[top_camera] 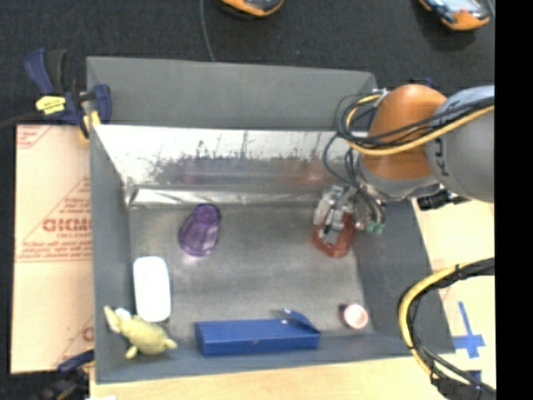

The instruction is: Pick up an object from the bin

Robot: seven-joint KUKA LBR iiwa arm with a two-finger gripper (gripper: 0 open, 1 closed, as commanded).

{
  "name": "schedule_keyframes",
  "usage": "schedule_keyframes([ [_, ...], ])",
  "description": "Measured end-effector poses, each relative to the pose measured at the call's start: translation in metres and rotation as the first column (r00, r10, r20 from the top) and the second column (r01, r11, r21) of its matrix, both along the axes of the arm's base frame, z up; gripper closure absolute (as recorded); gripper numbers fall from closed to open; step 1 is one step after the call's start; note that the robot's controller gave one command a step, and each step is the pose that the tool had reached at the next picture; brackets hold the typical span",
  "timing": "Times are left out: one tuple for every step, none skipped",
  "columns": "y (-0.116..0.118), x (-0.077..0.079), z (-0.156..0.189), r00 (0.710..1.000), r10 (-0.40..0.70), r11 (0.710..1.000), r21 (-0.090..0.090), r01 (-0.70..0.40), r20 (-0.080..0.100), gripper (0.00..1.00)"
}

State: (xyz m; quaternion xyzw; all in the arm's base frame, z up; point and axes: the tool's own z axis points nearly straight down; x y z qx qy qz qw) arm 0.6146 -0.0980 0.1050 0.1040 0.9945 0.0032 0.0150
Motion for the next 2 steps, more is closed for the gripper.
schedule_keyframes([
  [0.0,0.0,0.0,1.0,0.0,1.0,0.0,0.0,0.0,1.0],
  [-0.026,0.013,-0.026,0.999,0.033,0.999,0.012,-0.033,0.016,1.0],
])
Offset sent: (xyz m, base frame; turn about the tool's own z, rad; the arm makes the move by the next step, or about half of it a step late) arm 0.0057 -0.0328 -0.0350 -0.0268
